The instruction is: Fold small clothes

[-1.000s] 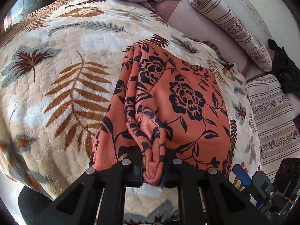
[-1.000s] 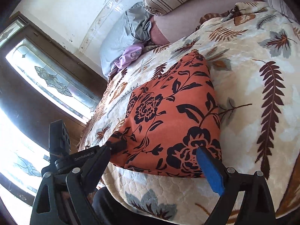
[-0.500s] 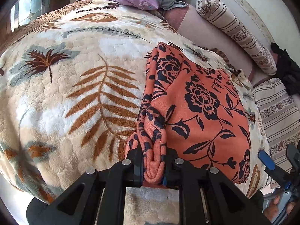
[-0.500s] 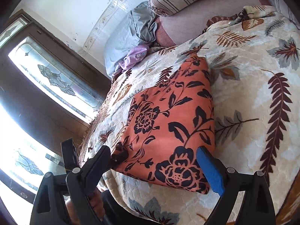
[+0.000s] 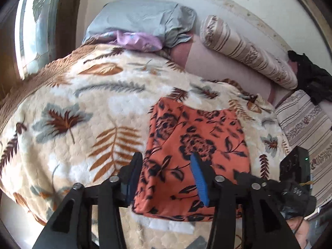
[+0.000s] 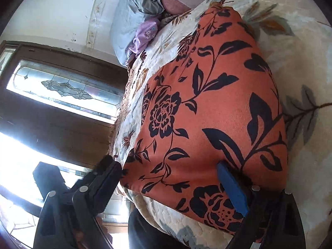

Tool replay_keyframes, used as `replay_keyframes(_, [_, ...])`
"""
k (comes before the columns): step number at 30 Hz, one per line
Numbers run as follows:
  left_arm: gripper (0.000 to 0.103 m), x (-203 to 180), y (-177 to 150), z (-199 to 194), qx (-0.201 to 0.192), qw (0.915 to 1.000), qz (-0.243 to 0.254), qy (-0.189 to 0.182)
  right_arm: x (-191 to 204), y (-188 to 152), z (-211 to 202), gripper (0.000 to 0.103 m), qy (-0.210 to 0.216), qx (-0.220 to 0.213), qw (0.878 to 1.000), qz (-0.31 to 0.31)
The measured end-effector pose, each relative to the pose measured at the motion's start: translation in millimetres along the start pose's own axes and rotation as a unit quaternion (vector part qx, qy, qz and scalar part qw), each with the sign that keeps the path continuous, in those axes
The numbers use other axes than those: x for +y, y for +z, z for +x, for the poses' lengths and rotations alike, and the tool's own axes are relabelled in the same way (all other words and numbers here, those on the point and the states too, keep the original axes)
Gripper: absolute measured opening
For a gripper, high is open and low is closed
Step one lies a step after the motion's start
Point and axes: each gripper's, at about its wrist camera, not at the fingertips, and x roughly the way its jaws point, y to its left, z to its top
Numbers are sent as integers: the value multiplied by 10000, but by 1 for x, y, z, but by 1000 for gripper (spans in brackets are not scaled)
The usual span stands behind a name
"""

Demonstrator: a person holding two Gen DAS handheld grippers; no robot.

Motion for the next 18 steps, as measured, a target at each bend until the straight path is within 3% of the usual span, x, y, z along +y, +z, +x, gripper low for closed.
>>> replay_keyframes(2, [54, -10, 3, 18, 129, 9996, 236, 51, 2, -1, -1, 95, -6, 3, 10000, -50])
replay_keyframes(4, [54, -7, -5, 58, 678, 9969, 249, 296, 2, -2, -4, 95, 30, 54, 10000, -69])
replay_keyframes(5, [54, -2, -14, 79, 1013, 9927, 279, 590, 3, -1, -9, 95, 65, 72, 9999, -34])
replay_keyframes(7, [58, 5, -25, 88, 923, 9900, 402, 990, 4, 2, -28, 95, 243, -76, 9997, 60])
replay_keyframes(11, [59, 22, -28, 86, 1062, 9922, -18, 655, -4, 18, -79, 95, 110, -927, 9956, -40])
replay_keyframes(13, [61, 24, -29, 87, 1042, 9924, -32, 661, -27, 33, -77, 95, -139, -797, 9963, 292])
replay_keyframes(16, [61, 22, -31, 88, 1013, 9926, -29, 668, -57, 41, -51, 93, -266, -238, 9970, 689])
replay_keyframes(17, [62, 23, -32, 88, 1010, 9928, -46, 638, -57, 41, -41, 87, -298, -66, 9975, 633])
replay_keyframes(18, [62, 24, -32, 88, 1006, 9931, -72, 603, -54, 40, -33, 66, -387, 62, 9980, 492])
